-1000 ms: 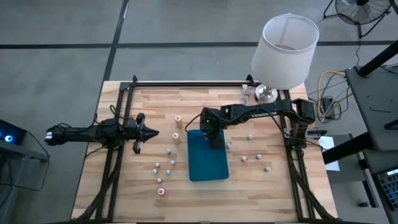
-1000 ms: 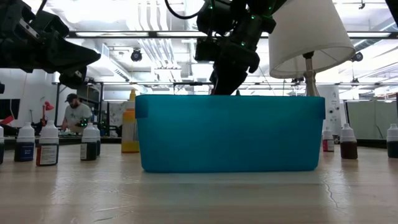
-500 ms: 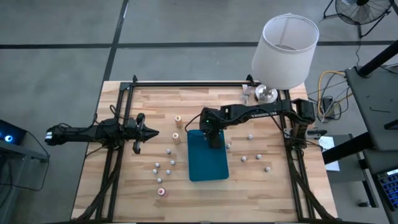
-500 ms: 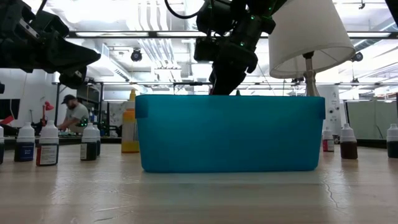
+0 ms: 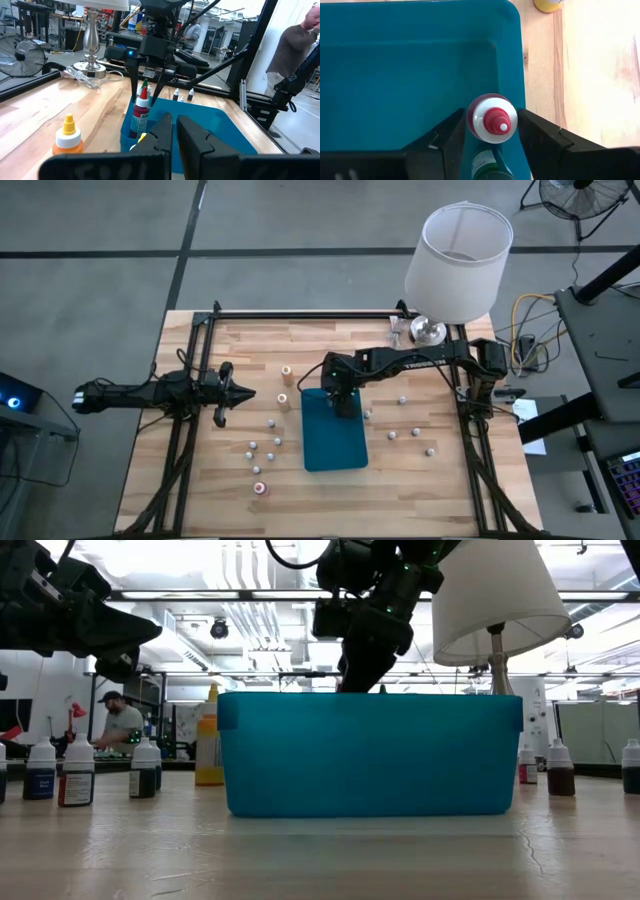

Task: Pick & Place food coloring
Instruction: Put the large red food coloring bottle into the blue bin, then put the small orange food coloring bottle into the blue bin

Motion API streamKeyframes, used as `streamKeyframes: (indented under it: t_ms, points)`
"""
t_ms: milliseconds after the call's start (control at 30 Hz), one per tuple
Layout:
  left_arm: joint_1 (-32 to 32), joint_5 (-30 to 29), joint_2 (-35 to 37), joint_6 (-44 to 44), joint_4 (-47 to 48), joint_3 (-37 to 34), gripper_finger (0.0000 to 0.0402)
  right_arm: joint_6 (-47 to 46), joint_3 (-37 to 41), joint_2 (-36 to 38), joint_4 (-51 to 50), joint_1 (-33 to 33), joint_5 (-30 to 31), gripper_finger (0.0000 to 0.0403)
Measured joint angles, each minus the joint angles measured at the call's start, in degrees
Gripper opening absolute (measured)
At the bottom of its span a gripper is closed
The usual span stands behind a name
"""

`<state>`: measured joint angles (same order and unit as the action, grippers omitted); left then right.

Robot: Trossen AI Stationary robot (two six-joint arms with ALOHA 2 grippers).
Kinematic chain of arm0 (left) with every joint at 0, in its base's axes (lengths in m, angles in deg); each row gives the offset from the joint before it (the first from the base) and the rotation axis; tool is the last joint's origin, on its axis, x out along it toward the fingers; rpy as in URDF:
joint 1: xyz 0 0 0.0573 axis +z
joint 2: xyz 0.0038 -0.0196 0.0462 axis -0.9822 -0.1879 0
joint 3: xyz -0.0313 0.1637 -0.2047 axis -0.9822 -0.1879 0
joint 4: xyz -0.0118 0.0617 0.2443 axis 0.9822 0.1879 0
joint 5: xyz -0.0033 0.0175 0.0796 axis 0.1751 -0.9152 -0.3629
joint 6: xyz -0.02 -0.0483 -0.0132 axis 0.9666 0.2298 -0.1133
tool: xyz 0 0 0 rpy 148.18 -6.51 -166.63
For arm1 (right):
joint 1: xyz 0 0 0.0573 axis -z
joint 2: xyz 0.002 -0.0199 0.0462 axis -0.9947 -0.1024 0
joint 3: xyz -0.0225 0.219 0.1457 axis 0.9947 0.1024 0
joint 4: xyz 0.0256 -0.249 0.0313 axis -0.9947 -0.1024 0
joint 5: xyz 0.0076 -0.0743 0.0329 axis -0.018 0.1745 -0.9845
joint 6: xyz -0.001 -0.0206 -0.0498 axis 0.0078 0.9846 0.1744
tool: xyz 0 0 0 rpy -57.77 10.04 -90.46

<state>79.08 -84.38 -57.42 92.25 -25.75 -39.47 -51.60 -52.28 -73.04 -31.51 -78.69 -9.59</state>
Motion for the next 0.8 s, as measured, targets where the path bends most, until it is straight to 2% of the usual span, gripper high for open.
streamKeyframes:
  t_ms: [233,800]
  points:
    - [0.0,0.0,0.0,0.0,0.0,0.0,0.0000,0.0,0.0,1.6,-0.1,0.0,0.1,0.0173]
    - [0.0,0.0,0.0,0.0,0.0,0.0,0.0000,-0.2,0.0,12.1,-1.3,-0.3,0.1,0.0173]
